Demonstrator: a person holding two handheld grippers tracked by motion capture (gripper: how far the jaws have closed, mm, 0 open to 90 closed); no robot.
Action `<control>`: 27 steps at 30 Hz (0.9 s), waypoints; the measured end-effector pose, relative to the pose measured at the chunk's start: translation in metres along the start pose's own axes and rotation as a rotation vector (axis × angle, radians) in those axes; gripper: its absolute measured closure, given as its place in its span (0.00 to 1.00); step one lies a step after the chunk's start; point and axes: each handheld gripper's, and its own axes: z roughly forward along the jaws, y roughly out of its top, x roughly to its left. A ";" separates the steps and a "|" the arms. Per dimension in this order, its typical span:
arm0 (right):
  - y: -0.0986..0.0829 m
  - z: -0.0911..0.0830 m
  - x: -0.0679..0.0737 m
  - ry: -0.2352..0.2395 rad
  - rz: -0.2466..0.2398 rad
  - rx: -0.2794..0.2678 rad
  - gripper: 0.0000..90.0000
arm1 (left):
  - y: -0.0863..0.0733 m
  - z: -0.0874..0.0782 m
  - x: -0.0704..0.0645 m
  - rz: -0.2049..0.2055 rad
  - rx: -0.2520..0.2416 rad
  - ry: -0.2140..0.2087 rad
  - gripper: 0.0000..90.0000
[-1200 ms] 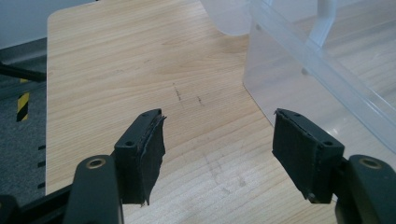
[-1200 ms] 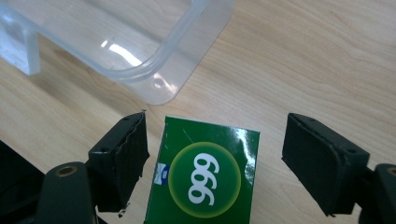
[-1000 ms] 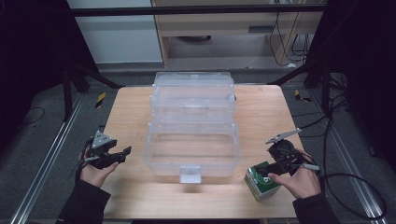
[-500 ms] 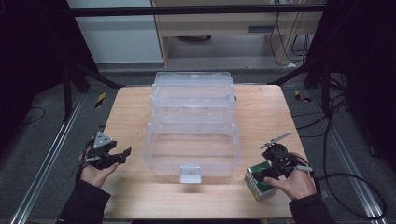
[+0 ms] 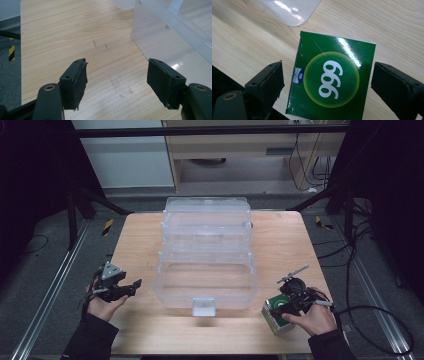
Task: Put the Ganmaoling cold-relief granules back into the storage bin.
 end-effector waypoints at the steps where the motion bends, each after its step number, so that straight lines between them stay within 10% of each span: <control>1: 0.000 0.001 0.000 0.000 -0.009 0.003 0.12 | 0.000 0.000 0.000 -0.001 -0.002 -0.002 0.35; 27: -0.001 0.021 -0.005 0.007 0.006 0.097 0.11 | -0.001 0.002 -0.001 0.007 0.012 -0.008 0.35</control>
